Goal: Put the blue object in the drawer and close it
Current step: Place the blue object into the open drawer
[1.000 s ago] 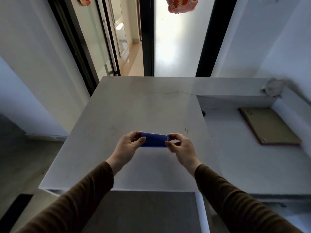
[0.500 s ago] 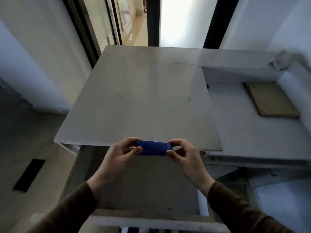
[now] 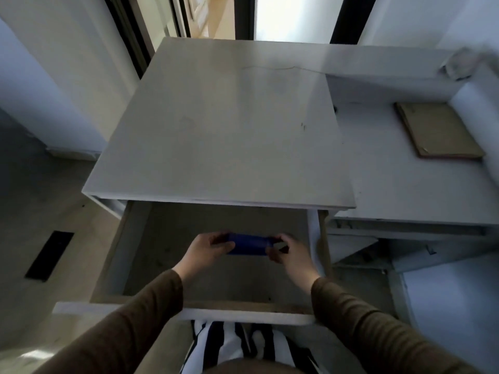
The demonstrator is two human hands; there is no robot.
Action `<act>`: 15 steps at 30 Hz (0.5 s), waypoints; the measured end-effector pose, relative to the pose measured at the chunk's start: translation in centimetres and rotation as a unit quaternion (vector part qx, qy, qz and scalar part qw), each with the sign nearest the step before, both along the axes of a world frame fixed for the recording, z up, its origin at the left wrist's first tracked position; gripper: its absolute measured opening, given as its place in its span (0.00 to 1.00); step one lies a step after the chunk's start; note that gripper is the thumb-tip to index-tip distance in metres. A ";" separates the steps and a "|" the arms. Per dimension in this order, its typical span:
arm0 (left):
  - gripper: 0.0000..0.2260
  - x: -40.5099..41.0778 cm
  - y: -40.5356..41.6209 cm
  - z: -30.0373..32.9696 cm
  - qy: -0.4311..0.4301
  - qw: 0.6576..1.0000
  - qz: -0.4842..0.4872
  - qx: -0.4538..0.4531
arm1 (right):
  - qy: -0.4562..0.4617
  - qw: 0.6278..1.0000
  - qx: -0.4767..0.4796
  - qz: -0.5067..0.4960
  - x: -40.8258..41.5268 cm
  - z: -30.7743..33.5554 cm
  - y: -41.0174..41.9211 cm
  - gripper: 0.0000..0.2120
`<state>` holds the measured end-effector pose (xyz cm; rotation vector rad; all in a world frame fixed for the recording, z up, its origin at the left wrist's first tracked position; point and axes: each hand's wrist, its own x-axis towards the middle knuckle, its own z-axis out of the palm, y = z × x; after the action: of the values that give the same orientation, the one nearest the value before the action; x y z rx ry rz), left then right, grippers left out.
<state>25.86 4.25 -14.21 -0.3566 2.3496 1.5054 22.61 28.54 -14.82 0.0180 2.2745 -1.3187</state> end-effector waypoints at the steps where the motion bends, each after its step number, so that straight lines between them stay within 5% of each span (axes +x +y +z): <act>1: 0.12 -0.1 0.1 -0.6 -0.004 1.000 -0.009 -0.007 | -0.001 1.000 0.015 0.003 -0.1 -0.6 0.0 0.18; 15: 0.15 -1.7 0.1 -5.2 -0.033 0.995 -0.057 -0.071 | -0.009 0.995 0.085 0.049 -1.8 -5.0 -0.2 0.14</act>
<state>24.13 4.38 -19.40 -0.2952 2.3877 1.2605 20.78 28.39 -19.79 -0.0235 2.3346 -1.0696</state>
